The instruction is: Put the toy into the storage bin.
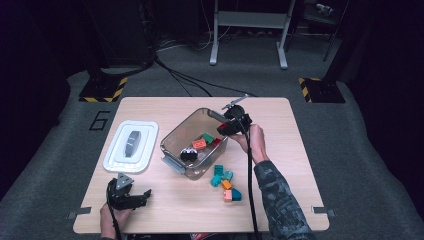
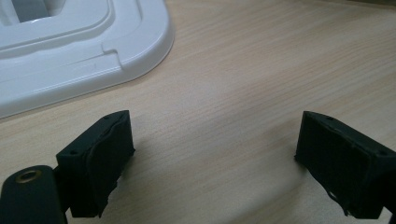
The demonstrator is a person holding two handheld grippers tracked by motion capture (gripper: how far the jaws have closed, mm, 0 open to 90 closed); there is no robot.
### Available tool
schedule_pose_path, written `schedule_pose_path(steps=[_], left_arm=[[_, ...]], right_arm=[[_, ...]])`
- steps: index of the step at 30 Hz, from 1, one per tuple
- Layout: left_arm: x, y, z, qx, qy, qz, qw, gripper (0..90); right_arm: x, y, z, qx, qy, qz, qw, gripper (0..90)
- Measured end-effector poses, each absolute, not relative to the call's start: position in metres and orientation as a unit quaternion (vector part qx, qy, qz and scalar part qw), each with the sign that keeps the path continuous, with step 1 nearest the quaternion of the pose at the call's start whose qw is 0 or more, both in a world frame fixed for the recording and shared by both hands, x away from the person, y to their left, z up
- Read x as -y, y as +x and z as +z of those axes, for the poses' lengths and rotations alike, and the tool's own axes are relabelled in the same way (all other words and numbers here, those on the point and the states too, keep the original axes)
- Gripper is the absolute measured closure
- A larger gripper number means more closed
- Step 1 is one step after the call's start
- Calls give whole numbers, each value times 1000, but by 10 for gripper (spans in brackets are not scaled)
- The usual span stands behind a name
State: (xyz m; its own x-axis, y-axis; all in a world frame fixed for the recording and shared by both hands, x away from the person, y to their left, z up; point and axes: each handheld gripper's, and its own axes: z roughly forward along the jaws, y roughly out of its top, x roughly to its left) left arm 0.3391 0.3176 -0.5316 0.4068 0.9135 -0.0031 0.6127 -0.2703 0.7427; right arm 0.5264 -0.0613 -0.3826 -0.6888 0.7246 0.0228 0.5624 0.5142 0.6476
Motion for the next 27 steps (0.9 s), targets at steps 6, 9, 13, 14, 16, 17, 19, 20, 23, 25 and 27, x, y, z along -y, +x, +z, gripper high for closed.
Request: schedule_pose_path(steps=[6,9,13,14,16,17,19,20,23,25,27], left_arm=[[-318,339,-532,-499,766,220,342,109],[-318,339,-532,-498,766,220,342,109],[-318,339,-531,-498,767,218,341,109],[-318,339,-531,-498,767,218,341,109],[-318,339,-531,-498,767,218,341,109],[-318,339,-531,-498,766,219,341,110],[-318,339,-531,-498,766,220,341,110],[-318,339,-531,-497,767,220,341,110],[-318,339,-531,-498,766,220,341,110],[-318,339,-531,-498,766,220,341,110],[-318,339,-531,-498,767,219,340,110]], right_arm=[[64,520,-379,-859,375,328,120,491],[69,513,-374,-857,369,340,120,420],[77,501,-371,-855,363,350,121,312],[80,497,-370,-854,362,354,121,282],[84,489,-371,-852,362,358,121,237],[86,484,-372,-852,361,359,120,211],[90,477,-375,-852,360,363,117,178],[92,473,-378,-852,359,362,115,165],[97,458,-390,-853,361,360,110,125],[99,453,-397,-856,359,358,107,102],[100,447,-403,-858,357,354,105,84]])
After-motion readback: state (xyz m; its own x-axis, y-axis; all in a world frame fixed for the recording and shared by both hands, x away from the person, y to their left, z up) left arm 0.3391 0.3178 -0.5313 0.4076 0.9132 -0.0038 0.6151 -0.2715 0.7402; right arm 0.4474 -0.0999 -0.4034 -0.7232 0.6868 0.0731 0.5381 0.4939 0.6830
